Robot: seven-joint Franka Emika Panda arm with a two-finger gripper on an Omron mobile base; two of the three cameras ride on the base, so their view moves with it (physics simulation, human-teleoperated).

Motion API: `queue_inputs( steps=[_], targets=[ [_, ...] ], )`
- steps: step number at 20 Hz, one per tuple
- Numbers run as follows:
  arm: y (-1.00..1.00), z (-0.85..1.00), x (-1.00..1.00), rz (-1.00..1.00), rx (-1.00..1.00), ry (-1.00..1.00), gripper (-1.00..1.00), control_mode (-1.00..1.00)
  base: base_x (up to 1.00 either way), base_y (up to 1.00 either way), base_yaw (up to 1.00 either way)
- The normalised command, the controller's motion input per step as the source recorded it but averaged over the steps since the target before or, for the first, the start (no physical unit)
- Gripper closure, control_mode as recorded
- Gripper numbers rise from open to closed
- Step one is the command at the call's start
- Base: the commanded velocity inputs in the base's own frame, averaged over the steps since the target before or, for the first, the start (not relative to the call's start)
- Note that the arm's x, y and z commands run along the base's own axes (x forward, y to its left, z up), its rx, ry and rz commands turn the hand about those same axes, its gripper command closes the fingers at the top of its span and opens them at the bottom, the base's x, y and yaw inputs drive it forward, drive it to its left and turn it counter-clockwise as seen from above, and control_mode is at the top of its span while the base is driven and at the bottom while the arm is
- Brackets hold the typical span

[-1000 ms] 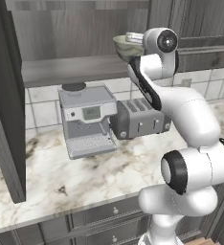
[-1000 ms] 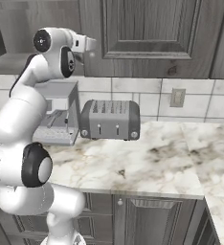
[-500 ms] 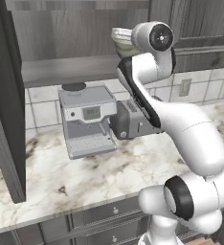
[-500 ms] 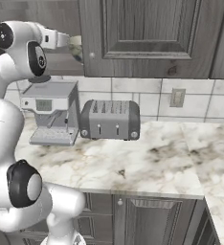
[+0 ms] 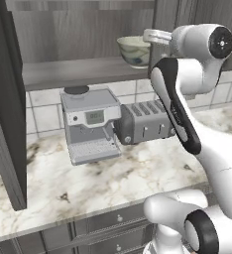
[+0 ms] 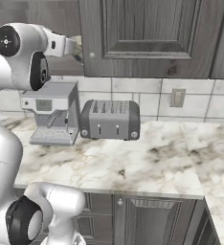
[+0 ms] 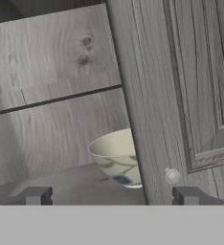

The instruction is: Pick the mug and place it in the sink. Pick the bowl and place it in the open cabinet and then close the cabinet.

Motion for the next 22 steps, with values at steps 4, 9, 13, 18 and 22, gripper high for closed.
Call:
queue_inputs(
  steps=[4,9,13,18,22],
  targets=[
    [-0.66,0.0,-0.89,0.12,0.08,0.0,-1.0,-1.0,0.0,0.0,0.0],
    [-0.14,0.0,-0.79,0.17,0.01,-0.04,-1.0,-1.0,0.0,0.0,0.0],
    [-0.14,0.0,-0.66,0.16,0.0,-0.01,-1.0,-1.0,0.0,0.0,0.0],
    [-0.27,0.0,-0.53,0.13,0.0,0.0,-1.0,-1.0,0.0,0.0,0.0],
    [-0.19,0.0,-0.51,0.1,0.0,0.0,-1.0,-1.0,0.0,0.0,0.0]
  ],
)
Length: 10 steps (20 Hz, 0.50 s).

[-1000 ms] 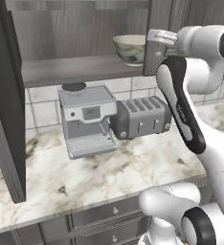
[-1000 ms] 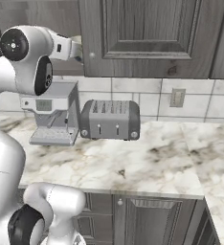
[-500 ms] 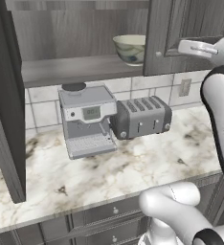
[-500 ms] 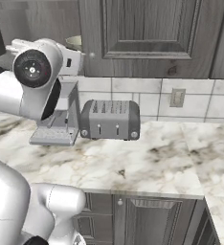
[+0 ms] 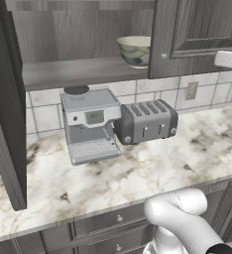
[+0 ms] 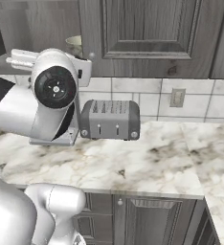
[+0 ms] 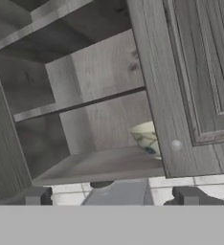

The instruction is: Pick the mug and place it in the sink. Pick the bowl and place it in the open cabinet and then close the cabinet.

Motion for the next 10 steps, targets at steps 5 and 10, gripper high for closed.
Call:
queue_inputs(
  steps=[5,10],
  targets=[
    [0.0,-0.06,-0.5,0.05,0.0,0.0,-1.0,-1.0,0.0,0.0,0.0],
    [0.0,-0.02,-0.55,0.04,0.0,0.0,-1.0,-1.0,0.0,0.0,0.0]
  ],
)
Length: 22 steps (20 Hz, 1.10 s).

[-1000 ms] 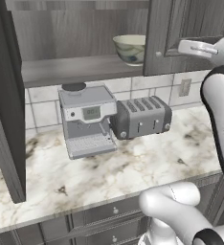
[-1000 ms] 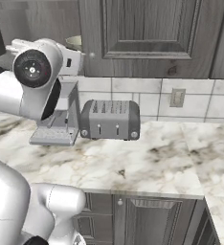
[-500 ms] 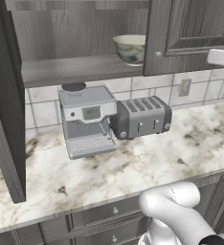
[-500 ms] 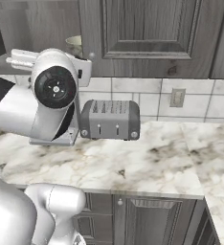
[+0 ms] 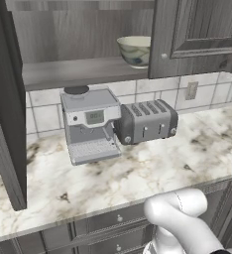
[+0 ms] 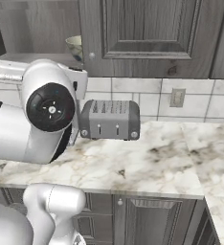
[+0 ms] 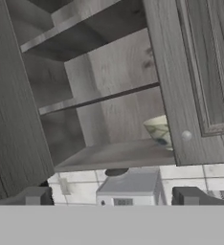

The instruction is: Pick the mug and place it in the sink. Pick the bowl and place it in the open cabinet and then close the cabinet.

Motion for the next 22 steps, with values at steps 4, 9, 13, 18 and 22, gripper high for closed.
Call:
queue_inputs(
  steps=[4,9,13,18,22],
  targets=[
    [0.02,0.0,-0.74,0.02,0.0,-0.01,-1.0,-1.0,0.0,0.0,0.0],
    [0.17,-0.03,-0.73,0.0,0.0,-0.04,-1.0,-1.0,0.0,0.0,0.0],
    [0.83,-0.24,-0.56,0.0,-0.02,-0.07,-1.0,-1.0,0.0,0.0,0.0],
    [1.0,-0.58,-0.21,0.0,-0.06,-0.07,-1.0,-1.0,0.0,0.0,0.0],
    [0.75,-0.8,0.27,0.0,-0.02,-0.06,-1.0,-1.0,0.0,0.0,0.0]
  ],
)
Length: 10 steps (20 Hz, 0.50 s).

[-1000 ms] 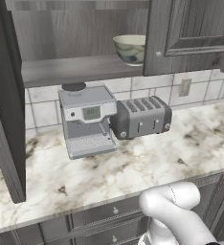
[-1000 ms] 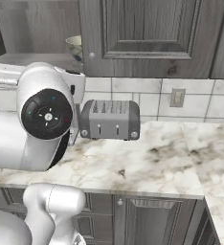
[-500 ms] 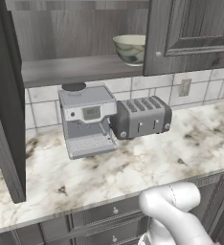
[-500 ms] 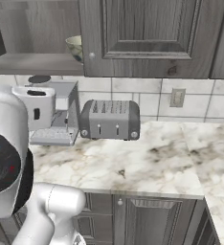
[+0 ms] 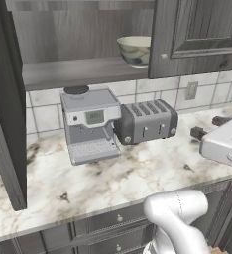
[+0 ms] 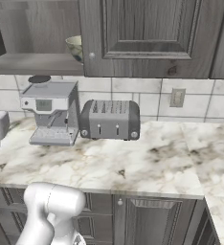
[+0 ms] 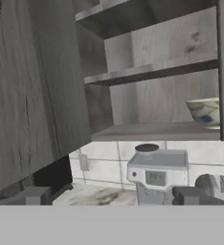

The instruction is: Pick the mug and place it in the sink. Pick the bowl and place it in the open cabinet and then close the cabinet.

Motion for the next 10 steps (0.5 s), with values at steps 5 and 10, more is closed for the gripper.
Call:
queue_inputs(
  steps=[5,10],
  targets=[
    [0.12,-0.84,0.5,0.0,0.02,-0.2,-1.0,-1.0,0.0,0.0,0.0],
    [0.11,-0.56,-0.22,0.0,0.13,-0.36,-1.0,-1.0,0.0,0.0,0.0]
  ],
)
